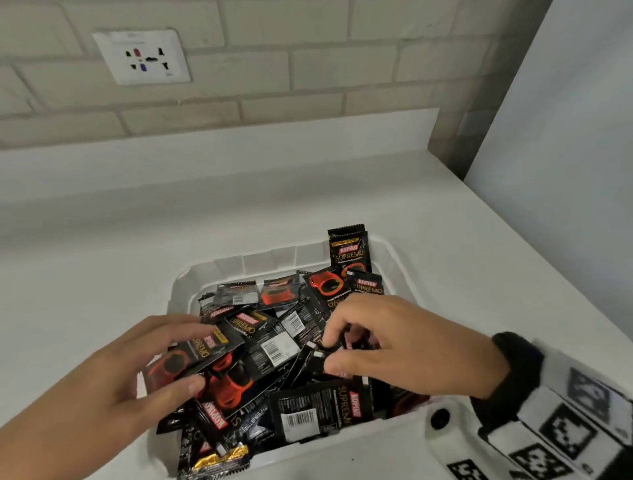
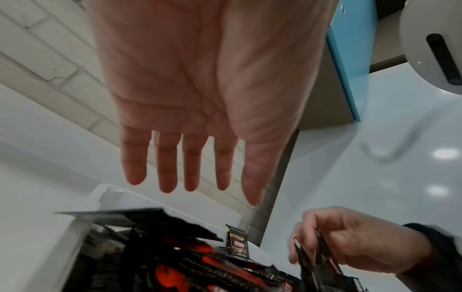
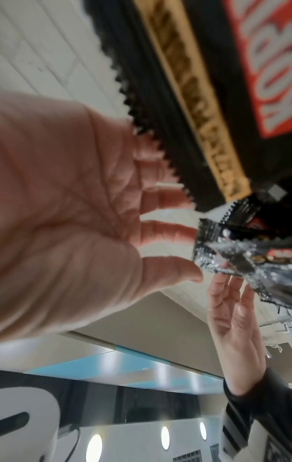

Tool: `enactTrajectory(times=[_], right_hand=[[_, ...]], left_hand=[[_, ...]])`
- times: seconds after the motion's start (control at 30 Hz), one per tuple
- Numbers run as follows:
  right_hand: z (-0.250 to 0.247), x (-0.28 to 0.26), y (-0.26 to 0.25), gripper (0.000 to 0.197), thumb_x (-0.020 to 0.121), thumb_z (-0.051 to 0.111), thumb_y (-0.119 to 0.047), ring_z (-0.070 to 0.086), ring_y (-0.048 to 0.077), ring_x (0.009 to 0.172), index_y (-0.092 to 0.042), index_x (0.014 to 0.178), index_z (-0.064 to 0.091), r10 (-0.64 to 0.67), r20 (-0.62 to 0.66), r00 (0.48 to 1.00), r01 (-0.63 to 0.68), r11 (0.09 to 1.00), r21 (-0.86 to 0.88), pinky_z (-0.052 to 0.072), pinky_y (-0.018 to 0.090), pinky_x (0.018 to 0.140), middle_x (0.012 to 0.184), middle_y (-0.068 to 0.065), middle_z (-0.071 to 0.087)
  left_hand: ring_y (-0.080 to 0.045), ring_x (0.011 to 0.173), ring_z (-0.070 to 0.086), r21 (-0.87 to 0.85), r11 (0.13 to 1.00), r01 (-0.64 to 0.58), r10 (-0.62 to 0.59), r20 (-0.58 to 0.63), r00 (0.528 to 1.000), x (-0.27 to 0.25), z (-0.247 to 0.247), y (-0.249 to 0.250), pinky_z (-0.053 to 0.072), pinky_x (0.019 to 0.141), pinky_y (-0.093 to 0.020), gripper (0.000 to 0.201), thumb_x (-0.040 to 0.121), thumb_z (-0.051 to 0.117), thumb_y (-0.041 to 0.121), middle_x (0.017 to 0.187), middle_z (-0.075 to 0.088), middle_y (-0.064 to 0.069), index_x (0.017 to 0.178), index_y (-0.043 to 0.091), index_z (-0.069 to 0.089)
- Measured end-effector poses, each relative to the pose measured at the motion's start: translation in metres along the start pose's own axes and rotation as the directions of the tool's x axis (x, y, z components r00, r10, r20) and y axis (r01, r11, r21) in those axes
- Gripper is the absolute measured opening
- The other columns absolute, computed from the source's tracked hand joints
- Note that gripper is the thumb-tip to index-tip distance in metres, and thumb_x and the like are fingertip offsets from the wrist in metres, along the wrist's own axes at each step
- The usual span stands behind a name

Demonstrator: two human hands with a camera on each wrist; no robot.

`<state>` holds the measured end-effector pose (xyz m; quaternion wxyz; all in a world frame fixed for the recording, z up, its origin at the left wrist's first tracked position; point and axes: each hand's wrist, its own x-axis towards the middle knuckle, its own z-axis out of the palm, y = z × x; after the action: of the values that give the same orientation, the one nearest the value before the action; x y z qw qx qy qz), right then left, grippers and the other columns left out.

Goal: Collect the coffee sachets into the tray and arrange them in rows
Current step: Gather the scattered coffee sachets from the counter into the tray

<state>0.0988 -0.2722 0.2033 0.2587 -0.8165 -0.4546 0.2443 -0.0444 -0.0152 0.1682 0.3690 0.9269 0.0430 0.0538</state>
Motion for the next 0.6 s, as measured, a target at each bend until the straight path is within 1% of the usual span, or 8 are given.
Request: enactTrajectory(times=[0.1, 0.17, 0.23, 0.3, 0.33, 0.47, 0.53, 0.6], right_hand=[[-0.004, -0.002, 0.004, 0.019, 0.084, 0.058, -0.044, 0.052, -0.004, 0.092, -0.032, 0.098, 0.061, -0.009, 0.047, 0.999, 0.008, 0.999, 0.034, 0.041, 0.011, 0.078, 0.095, -0.019, 0.059], [-0.012, -0.003, 0.01, 0.017, 0.082, 0.058, -0.045, 0.053, -0.005, 0.095, -0.036, 0.096, 0.06, 0.036, -0.067, 0.997, -0.031, 0.997, 0.077, 0.042, 0.014, 0.081, 0.098, -0.021, 0.06], [-0.022, -0.006, 0.019, 0.017, 0.079, 0.055, -0.05, 0.052, -0.005, 0.097, -0.04, 0.093, 0.058, 0.093, -0.172, 0.981, -0.084, 0.995, 0.061, 0.043, 0.017, 0.082, 0.103, -0.027, 0.058], [-0.031, -0.015, 0.028, 0.023, 0.075, 0.048, -0.057, 0.05, -0.009, 0.098, -0.046, 0.092, 0.057, 0.155, -0.2, 0.968, -0.162, 0.986, -0.023, 0.043, 0.018, 0.08, 0.105, -0.035, 0.053], [-0.034, -0.022, 0.033, 0.025, 0.073, 0.046, -0.059, 0.049, -0.011, 0.098, -0.048, 0.093, 0.056, 0.181, -0.187, 0.966, -0.194, 0.979, -0.055, 0.041, 0.017, 0.078, 0.105, -0.036, 0.052], [-0.035, -0.051, 0.048, 0.029, 0.07, 0.045, -0.067, 0.046, -0.007, 0.103, -0.06, 0.098, 0.05, 0.234, -0.071, 0.97, -0.241, 0.965, -0.104, 0.037, 0.015, 0.074, 0.109, -0.032, 0.051], [-0.032, -0.059, 0.05, 0.034, 0.067, 0.054, -0.064, 0.044, -0.007, 0.106, -0.064, 0.101, 0.047, 0.266, -0.023, 0.964, -0.267, 0.96, -0.084, 0.036, 0.01, 0.079, 0.113, -0.032, 0.047], [-0.027, -0.064, 0.051, 0.042, 0.07, 0.066, -0.052, 0.039, -0.01, 0.11, -0.063, 0.105, 0.046, 0.28, -0.029, 0.959, -0.282, 0.959, -0.042, 0.031, 0.004, 0.083, 0.116, -0.032, 0.042]], left_hand=[[0.017, 0.104, 0.05, -0.02, 0.999, 0.031, -0.031, -0.035, 0.999, 0.004, -0.001, -0.012, 0.045, 0.073, -0.009, 0.058, 0.057, 0.049, 0.088, 0.12, 0.053, 0.033, 0.107, 0.059, 0.056], [0.017, 0.106, 0.049, -0.073, 0.996, 0.048, -0.052, -0.06, 0.997, 0.007, 0.001, -0.016, 0.042, 0.073, -0.004, 0.06, 0.054, 0.05, 0.089, 0.119, 0.054, 0.033, 0.106, 0.059, 0.057], [0.018, 0.106, 0.047, -0.103, 0.993, 0.065, -0.073, -0.077, 0.994, 0.009, 0.004, -0.021, 0.039, 0.081, -0.003, 0.061, 0.051, 0.05, 0.09, 0.118, 0.054, 0.033, 0.105, 0.06, 0.056], [0.019, 0.109, 0.045, -0.087, 0.993, 0.079, -0.086, -0.079, 0.993, 0.009, 0.01, -0.026, 0.04, 0.091, -0.015, 0.065, 0.05, 0.049, 0.091, 0.122, 0.051, 0.035, 0.107, 0.061, 0.054], [0.019, 0.112, 0.043, -0.096, 0.991, 0.094, -0.101, -0.068, 0.993, 0.008, 0.013, -0.027, 0.042, 0.087, -0.012, 0.067, 0.05, 0.05, 0.091, 0.124, 0.049, 0.035, 0.109, 0.061, 0.053], [0.02, 0.118, 0.039, -0.164, 0.975, 0.148, -0.157, -0.044, 0.987, 0.005, 0.015, -0.032, 0.035, 0.087, 0.004, 0.07, 0.048, 0.055, 0.088, 0.128, 0.047, 0.035, 0.113, 0.062, 0.05], [0.022, 0.119, 0.035, -0.094, 0.958, 0.272, -0.275, -0.021, 0.961, 0.003, 0.015, -0.061, 0.03, 0.085, 0.007, 0.075, 0.045, 0.055, 0.09, 0.13, 0.041, 0.04, 0.115, 0.064, 0.047], [0.022, 0.122, 0.031, -0.021, 0.941, 0.339, -0.339, -0.06, 0.939, -0.004, 0.009, -0.112, 0.024, 0.083, 0.009, 0.083, 0.049, 0.051, 0.09, 0.134, 0.032, 0.044, 0.125, 0.055, 0.043]])
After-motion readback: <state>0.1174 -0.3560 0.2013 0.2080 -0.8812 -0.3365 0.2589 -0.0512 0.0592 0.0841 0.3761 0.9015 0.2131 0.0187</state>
